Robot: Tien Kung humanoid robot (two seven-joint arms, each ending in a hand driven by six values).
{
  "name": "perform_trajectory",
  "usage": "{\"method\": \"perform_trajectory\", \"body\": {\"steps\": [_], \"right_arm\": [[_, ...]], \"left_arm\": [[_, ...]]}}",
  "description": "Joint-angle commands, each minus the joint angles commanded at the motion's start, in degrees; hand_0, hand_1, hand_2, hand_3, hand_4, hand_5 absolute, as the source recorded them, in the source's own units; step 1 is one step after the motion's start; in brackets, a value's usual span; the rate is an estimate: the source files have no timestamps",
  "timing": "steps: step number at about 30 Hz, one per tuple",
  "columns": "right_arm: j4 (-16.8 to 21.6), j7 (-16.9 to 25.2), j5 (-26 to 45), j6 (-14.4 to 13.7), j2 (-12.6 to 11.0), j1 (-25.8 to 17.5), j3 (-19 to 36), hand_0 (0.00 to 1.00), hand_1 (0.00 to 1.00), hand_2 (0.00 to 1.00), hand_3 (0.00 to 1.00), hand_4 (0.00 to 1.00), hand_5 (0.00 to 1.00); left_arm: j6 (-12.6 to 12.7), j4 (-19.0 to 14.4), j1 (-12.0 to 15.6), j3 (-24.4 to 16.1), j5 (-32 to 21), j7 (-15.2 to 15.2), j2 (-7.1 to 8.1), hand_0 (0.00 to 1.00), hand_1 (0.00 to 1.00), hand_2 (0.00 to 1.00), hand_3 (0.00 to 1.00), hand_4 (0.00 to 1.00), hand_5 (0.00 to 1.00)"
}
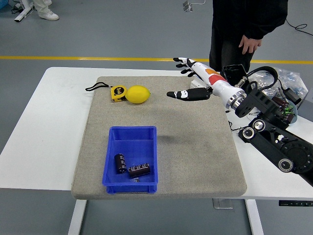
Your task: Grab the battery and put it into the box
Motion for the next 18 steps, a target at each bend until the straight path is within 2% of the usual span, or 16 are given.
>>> {"method": "perform_trajectory", "body": {"steps": [2,3,8,9,14,15,18], "right_arm": [[1.0,0.3,4.5,0.2,-0.2,-2.5,2.8,0.809,0.825,0.892,0.928,0.998,0.648],[1.7,0.7,7.1,0.4,-0.2,-4.3,4.9,0.79,0.822,0.891,0.94,0.998,0.796],[3.7,1.7,19.4,1.5,0.0,-10.5,10.8,0.79,0.822,0.891,0.94,0.998,0.796],[4.0,1.7,21.6,1.8,0.0,-11.4,11.2,0.853,0.857,0.902,0.954,0.998,0.858],[5.0,1.9,33.5,3.0,0.6,-16.1,12.5,0.853,0.857,0.902,0.954,0.998,0.858],[5.1,2.0,36.1,3.1,0.7,-16.8,12.7,0.901,0.883,0.906,0.959,0.998,0.899],[5.2,2.4,43.2,3.4,1.3,-18.7,13.1,0.901,0.883,0.906,0.959,0.998,0.899]], "left_arm": [[0.0,0.0,0.0,0.1,-0.2,-0.1,-0.13,0.721,0.688,0.673,0.585,0.633,0.545],[0.0,0.1,0.0,0.3,-0.4,-0.2,-0.23,0.721,0.688,0.671,0.585,0.632,0.545],[-0.1,0.2,0.0,0.2,-0.2,-0.3,-0.58,0.721,0.688,0.671,0.585,0.632,0.545],[-0.1,0.2,0.1,0.2,-0.2,-0.3,-0.64,0.72,0.685,0.675,0.585,0.632,0.545],[-0.3,0.3,0.1,0.3,-0.2,-0.5,-0.89,0.72,0.685,0.675,0.585,0.632,0.545],[-0.3,0.3,0.1,0.3,-0.2,-0.5,-0.94,0.72,0.684,0.673,0.585,0.632,0.545],[-0.2,0.3,0.1,0.4,-0.4,-0.6,-1.08,0.72,0.684,0.673,0.585,0.632,0.545]]}}
